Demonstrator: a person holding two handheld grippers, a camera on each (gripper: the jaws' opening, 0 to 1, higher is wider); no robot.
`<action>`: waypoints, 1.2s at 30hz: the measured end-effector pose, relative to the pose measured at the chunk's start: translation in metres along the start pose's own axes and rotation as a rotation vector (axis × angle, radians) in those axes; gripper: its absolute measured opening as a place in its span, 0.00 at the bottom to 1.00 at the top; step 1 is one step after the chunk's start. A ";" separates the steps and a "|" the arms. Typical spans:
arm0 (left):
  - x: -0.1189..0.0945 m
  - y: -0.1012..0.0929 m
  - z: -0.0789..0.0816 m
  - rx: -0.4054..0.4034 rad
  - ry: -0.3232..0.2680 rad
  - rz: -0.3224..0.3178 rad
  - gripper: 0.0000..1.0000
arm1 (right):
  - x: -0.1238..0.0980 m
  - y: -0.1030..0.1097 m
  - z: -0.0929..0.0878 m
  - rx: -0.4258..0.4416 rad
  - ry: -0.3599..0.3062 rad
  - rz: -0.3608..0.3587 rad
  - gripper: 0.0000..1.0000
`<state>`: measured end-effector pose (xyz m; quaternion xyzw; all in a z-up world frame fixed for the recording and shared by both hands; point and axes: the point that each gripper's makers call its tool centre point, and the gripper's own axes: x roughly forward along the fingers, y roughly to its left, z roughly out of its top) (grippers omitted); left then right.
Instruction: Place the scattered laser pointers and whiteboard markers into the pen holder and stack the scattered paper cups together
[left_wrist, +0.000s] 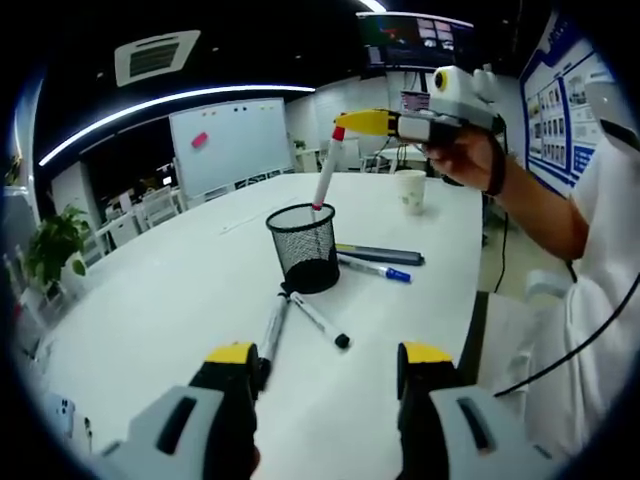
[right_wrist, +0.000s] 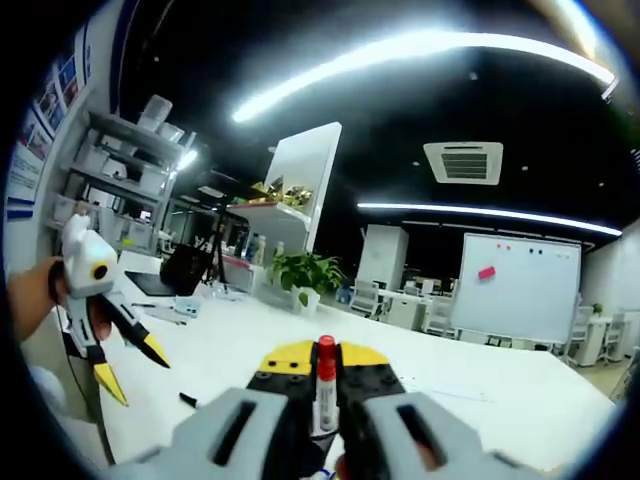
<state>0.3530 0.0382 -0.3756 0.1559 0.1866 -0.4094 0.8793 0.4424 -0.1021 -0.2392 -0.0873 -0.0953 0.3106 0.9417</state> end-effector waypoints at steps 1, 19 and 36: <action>0.000 0.000 0.000 -0.001 0.000 0.000 0.57 | 0.000 0.000 -0.001 0.001 0.003 0.001 0.08; 0.001 -0.001 -0.001 0.003 0.005 -0.006 0.57 | 0.003 0.003 -0.020 0.006 0.045 0.009 0.08; 0.001 -0.002 0.001 0.012 0.009 -0.008 0.57 | 0.006 0.006 -0.033 0.008 0.075 0.021 0.08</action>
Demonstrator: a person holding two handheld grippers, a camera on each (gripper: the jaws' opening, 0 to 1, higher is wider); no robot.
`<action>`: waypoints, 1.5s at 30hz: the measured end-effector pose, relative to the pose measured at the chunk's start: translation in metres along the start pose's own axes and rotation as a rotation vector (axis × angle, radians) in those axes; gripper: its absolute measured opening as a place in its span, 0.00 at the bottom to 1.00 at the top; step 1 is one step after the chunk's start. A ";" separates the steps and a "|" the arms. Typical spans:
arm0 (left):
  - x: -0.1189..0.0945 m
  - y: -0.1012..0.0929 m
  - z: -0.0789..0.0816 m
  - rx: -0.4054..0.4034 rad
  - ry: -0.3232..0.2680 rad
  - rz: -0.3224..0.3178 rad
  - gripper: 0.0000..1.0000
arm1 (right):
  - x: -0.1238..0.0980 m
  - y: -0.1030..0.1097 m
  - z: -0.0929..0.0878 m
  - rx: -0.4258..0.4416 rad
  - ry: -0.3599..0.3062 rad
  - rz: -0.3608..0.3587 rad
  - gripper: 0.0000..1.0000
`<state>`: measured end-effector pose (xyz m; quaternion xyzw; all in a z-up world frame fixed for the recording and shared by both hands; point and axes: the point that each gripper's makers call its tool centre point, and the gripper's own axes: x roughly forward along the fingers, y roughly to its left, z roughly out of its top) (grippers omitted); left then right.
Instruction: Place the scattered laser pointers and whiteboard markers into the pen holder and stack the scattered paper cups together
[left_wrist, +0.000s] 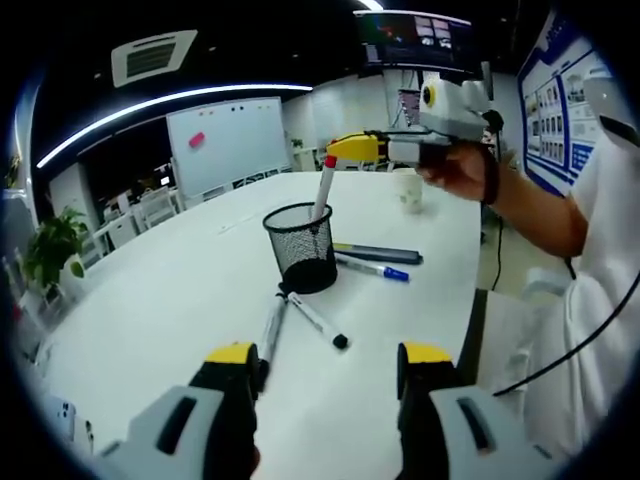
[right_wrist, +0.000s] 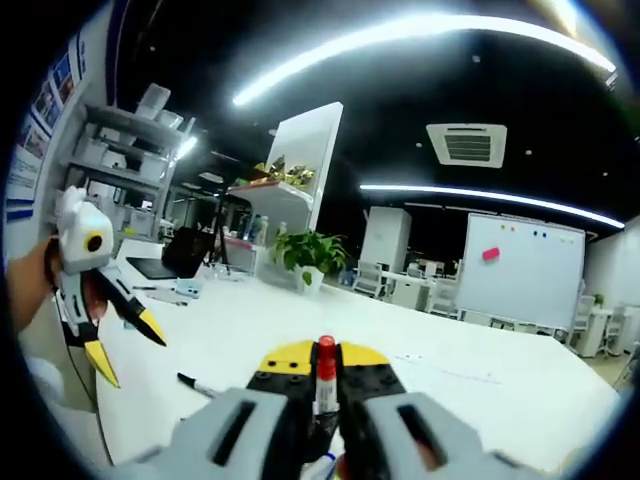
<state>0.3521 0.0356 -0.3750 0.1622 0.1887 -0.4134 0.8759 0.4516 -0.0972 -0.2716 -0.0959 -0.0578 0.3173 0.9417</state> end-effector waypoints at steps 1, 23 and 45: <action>0.000 0.000 0.000 0.001 0.000 0.000 0.57 | 0.000 0.001 0.000 0.001 0.000 0.002 0.08; -0.001 -0.001 0.000 -0.002 0.000 0.000 0.57 | 0.001 0.004 -0.020 0.054 0.040 0.009 0.08; -0.002 -0.001 -0.002 -0.011 -0.004 0.000 0.57 | 0.006 0.010 -0.030 0.090 0.064 0.034 0.08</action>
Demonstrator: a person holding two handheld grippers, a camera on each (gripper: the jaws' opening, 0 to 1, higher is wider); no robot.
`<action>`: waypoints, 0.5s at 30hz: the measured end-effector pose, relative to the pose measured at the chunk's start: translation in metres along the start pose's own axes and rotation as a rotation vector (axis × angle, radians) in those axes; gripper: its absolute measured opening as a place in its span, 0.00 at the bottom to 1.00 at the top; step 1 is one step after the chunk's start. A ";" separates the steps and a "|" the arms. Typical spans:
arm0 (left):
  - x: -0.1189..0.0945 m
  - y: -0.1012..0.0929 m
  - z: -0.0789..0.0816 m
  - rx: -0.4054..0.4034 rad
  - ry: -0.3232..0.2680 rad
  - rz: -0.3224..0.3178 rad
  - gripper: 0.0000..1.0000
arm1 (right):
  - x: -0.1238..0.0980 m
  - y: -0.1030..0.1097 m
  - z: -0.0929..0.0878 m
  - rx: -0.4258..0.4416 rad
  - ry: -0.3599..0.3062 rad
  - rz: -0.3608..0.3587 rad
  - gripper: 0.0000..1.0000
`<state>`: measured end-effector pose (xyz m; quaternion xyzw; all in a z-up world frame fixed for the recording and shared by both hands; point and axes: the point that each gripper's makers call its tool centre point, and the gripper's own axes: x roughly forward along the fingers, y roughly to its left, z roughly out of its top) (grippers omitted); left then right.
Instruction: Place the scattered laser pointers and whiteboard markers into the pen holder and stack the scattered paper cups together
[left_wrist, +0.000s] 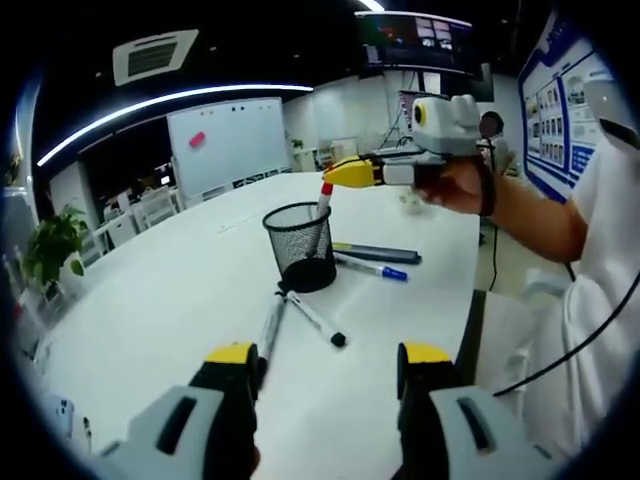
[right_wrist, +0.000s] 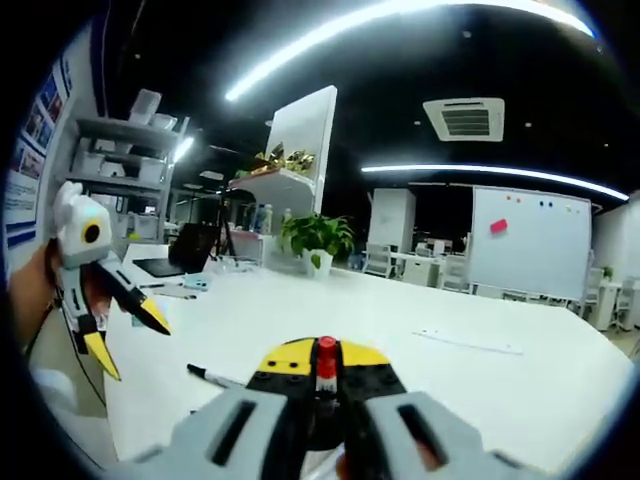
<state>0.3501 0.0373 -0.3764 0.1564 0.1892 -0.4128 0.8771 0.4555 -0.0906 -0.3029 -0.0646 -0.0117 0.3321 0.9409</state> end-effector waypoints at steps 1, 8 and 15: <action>0.000 0.000 0.000 -0.001 0.001 0.001 0.57 | 0.000 0.000 0.000 0.004 0.000 0.002 0.08; -0.001 0.000 0.000 0.000 0.001 0.003 0.57 | 0.001 0.002 -0.004 0.027 0.012 0.008 0.08; -0.001 0.000 -0.001 0.000 0.005 0.002 0.57 | 0.000 0.001 -0.005 0.030 0.014 0.009 0.08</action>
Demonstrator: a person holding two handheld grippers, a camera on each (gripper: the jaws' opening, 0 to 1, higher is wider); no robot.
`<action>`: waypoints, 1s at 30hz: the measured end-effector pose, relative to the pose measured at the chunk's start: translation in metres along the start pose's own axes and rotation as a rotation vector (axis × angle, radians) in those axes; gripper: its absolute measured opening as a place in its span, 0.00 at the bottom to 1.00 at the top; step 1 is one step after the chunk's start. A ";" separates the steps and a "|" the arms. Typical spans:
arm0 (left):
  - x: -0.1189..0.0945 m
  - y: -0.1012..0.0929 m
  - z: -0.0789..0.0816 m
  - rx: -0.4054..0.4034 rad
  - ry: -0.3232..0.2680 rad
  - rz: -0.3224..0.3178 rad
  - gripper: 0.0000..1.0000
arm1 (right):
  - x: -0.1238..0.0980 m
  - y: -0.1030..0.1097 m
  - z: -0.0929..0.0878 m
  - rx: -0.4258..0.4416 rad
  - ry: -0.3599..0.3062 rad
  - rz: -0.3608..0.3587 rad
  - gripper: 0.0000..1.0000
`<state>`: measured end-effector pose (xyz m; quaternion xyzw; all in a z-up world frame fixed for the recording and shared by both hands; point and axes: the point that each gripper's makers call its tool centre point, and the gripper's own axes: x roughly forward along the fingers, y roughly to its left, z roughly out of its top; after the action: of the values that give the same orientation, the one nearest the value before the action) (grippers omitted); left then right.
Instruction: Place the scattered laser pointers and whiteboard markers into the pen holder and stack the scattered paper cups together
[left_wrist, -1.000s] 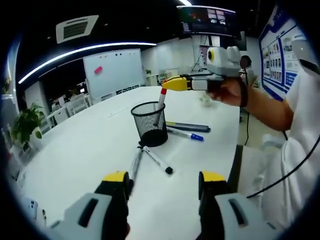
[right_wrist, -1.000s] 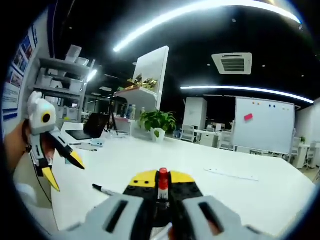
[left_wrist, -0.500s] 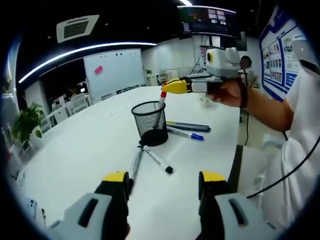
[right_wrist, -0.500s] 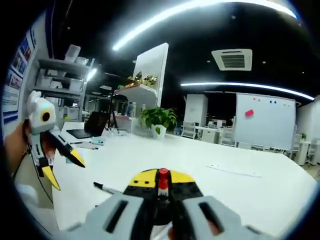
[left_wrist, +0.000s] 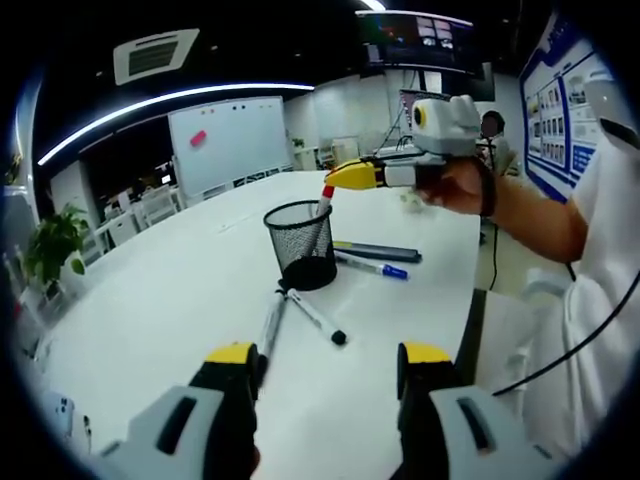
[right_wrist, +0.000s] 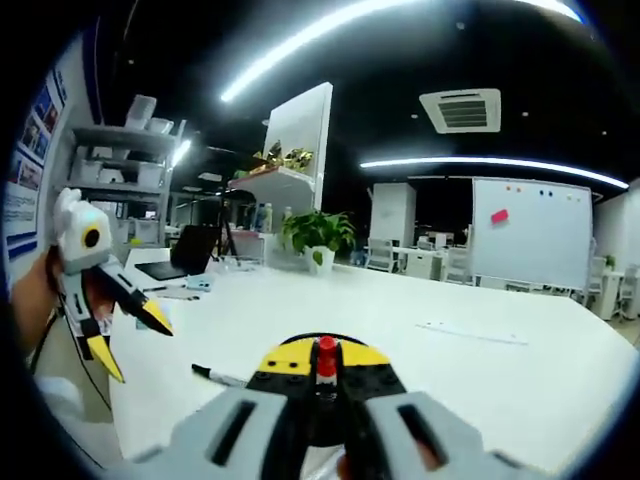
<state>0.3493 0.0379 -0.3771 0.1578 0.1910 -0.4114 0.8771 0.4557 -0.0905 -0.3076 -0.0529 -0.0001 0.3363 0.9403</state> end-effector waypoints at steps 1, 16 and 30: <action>0.000 0.000 0.000 -0.001 -0.001 0.000 0.57 | 0.000 0.000 0.000 -0.001 0.001 0.000 0.08; 0.000 -0.001 0.000 0.000 -0.004 -0.001 0.57 | 0.002 0.002 -0.005 -0.001 0.017 0.006 0.09; -0.001 0.001 0.001 0.000 -0.005 0.001 0.57 | 0.003 0.001 -0.004 0.015 0.019 0.008 0.09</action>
<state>0.3498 0.0393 -0.3758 0.1571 0.1888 -0.4113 0.8778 0.4570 -0.0881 -0.3122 -0.0491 0.0117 0.3396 0.9392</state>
